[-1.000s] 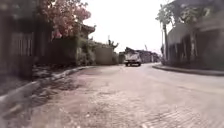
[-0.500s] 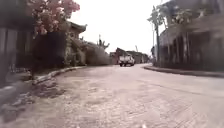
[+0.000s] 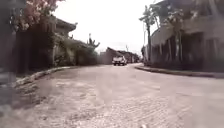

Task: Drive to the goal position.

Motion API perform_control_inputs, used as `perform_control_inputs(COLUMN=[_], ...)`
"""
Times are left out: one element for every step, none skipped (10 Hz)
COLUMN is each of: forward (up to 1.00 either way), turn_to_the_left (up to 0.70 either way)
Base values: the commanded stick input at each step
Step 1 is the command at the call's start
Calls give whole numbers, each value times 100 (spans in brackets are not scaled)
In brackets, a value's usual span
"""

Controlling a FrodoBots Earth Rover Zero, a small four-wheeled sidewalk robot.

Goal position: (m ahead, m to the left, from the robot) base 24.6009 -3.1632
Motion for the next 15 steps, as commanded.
perform_control_inputs(forward=[100,100,100,100,100,100,100,100,100,100,100,100,100,100,100], turn_to_the_left=[-36,-36,-36,-36,-36,-36,-36,-36,-36,-36,-36,-32,-14,-6,0])
